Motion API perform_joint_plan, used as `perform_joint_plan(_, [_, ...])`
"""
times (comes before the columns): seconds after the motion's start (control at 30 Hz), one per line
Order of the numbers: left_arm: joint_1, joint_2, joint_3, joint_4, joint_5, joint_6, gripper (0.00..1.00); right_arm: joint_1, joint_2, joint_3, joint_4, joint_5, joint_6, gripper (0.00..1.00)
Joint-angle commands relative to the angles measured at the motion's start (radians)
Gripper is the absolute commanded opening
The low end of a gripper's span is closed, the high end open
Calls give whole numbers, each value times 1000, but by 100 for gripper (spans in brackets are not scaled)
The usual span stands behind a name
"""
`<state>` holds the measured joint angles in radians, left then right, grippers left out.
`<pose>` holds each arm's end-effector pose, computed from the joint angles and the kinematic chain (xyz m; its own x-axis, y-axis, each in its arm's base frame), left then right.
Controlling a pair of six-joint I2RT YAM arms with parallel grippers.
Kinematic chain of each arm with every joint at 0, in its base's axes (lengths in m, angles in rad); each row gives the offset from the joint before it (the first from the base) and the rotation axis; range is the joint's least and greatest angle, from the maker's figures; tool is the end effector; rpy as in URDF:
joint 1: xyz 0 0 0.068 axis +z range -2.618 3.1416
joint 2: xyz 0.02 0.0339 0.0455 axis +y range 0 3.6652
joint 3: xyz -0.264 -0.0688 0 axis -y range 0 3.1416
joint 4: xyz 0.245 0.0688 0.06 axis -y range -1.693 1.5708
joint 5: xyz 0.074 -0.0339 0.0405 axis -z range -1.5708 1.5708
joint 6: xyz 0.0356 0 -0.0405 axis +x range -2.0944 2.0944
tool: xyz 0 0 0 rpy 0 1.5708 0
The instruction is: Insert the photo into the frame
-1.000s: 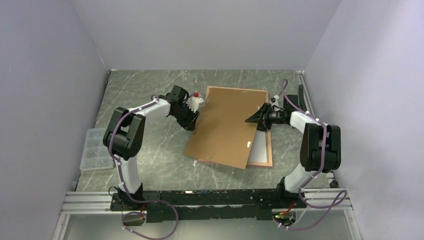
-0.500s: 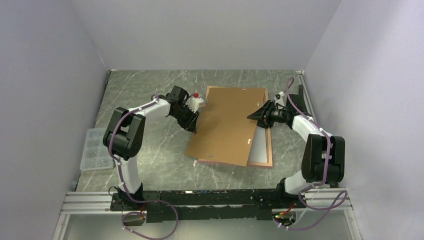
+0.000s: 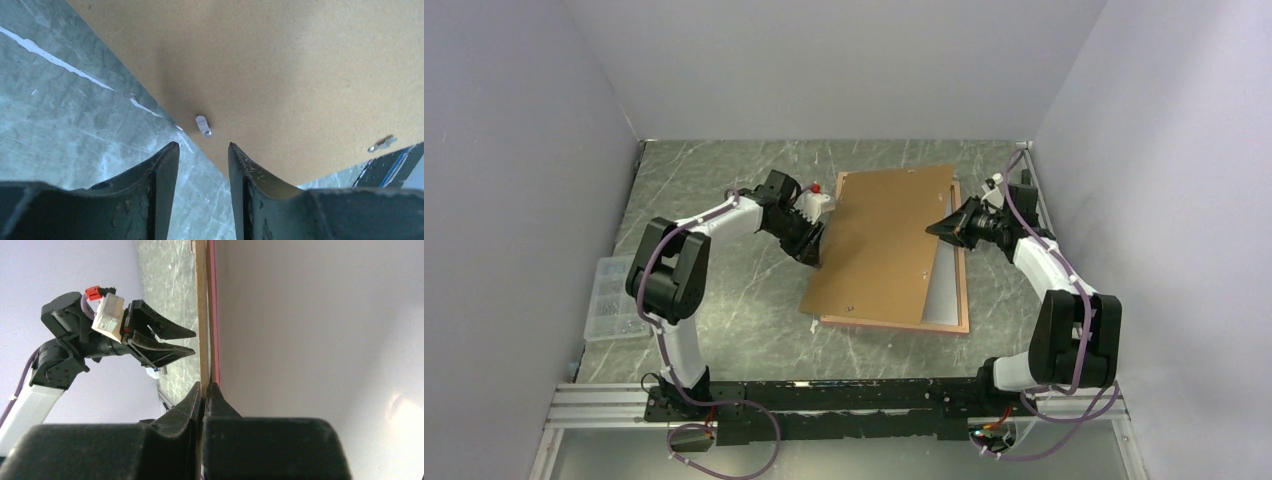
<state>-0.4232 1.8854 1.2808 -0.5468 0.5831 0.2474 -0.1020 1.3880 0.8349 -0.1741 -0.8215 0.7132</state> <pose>0.3381 -0.1738 0.1799 -0.6734 0.5275 -0.5180 0.7345 0.5568 -0.3879 0.2866 -0.0031 0.2301 -0.8108 0.5309 -0.2465 0.0736 0.5103 0.8569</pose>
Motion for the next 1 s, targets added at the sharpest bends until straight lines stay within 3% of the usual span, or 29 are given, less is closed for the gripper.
perform_joint_plan(0.0, [4, -97, 57, -58, 6, -5, 54, -49, 16, 89, 1, -97, -33, 0])
perform_joint_plan(0.07, [20, -123, 76, -69, -45, -10, 64, -90, 20, 140, -41, -163, -57, 0])
perform_joint_plan(0.13, [36, -138, 83, -42, -137, -28, 67, -132, 13, 193, -92, -206, -99, 0])
perform_joint_plan(0.37, [49, -100, 82, -40, -187, -1, 65, -194, 26, 269, -169, -360, -181, 0])
perform_joint_plan(0.67, [28, -69, 90, -42, -200, 24, 60, -208, 108, 432, -430, -305, -417, 0])
perform_joint_plan(0.97, [15, -93, 63, -32, -203, 28, 58, -209, 150, 370, -371, -293, -395, 0])
